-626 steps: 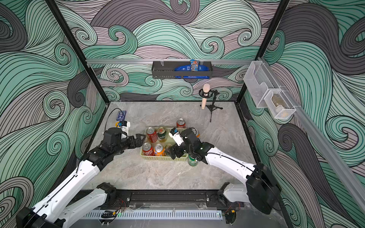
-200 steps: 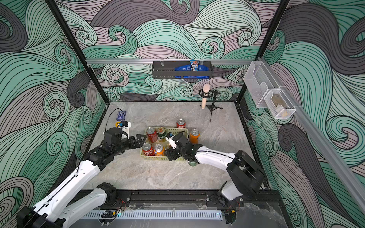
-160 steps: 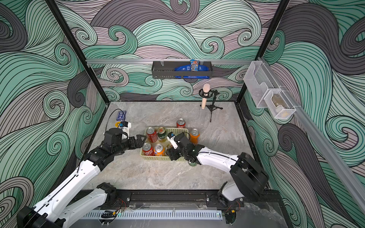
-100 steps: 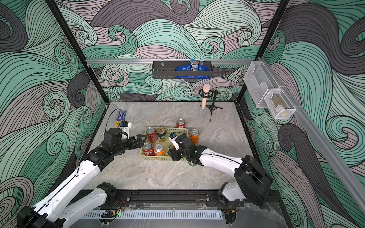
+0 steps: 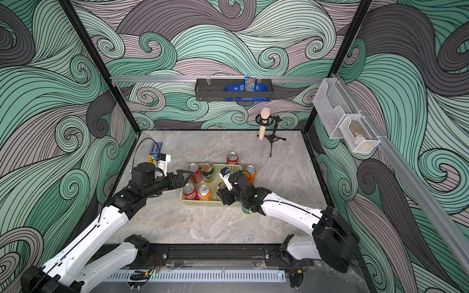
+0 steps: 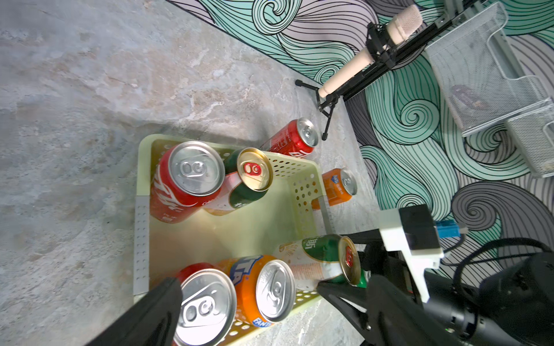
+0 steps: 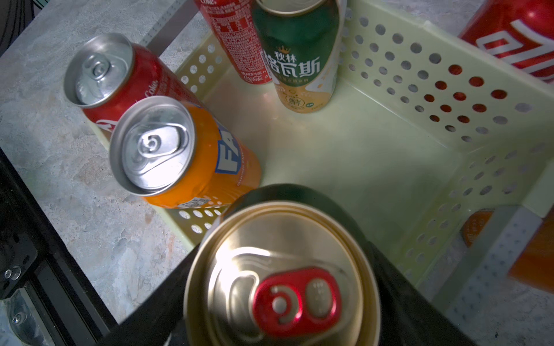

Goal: Take out the drinks from the basket
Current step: Pick up the drink from the basket, then place the drink at the center of the board.

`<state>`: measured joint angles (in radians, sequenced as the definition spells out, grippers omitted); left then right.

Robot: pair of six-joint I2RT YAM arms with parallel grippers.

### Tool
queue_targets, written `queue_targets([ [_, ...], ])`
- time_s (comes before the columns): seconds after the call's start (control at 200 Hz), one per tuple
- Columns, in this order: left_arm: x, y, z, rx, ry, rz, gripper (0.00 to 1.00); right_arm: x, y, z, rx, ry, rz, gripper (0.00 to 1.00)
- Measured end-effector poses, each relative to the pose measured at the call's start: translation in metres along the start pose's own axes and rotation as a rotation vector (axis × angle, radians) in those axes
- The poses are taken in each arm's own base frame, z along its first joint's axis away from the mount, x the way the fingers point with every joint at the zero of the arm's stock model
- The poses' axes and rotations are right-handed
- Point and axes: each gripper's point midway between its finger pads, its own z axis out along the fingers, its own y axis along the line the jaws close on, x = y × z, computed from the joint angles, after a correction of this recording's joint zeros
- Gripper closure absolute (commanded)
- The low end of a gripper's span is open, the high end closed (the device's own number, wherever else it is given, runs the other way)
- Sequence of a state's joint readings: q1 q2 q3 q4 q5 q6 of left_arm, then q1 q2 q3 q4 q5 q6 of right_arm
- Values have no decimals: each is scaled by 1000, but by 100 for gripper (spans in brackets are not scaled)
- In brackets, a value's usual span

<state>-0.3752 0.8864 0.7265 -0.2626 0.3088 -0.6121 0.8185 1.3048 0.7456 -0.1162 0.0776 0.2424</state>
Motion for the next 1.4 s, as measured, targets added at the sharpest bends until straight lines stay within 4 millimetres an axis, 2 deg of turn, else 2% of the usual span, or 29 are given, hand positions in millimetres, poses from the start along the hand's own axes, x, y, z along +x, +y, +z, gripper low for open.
queue_targets([
  [0.17, 0, -9, -3, 42, 12, -22, 1, -8, -1, -7, 16, -4, -3, 39],
  [0.425, 0, -20, -7, 83, 17, -37, 1, -41, 5, -27, 10, -65, -20, 39],
  [0.58, 2, -32, -9, 120, 32, -35, 1, -52, 7, -39, 3, -98, -20, 39],
  [0.74, 4, -50, -11, 168, 48, -20, 2, -53, 8, -50, -5, -109, -19, 39],
  [1.131, 23, -73, -7, 217, 108, -2, 1, -52, 18, -73, -64, -121, -27, 39],
  [1.271, 28, -75, -6, 207, 113, 2, 1, -48, 22, -81, -86, -112, -36, 39],
  [1.401, 23, -69, -6, 166, 80, -6, 1, -46, 30, -89, -111, -118, -47, 39],
])
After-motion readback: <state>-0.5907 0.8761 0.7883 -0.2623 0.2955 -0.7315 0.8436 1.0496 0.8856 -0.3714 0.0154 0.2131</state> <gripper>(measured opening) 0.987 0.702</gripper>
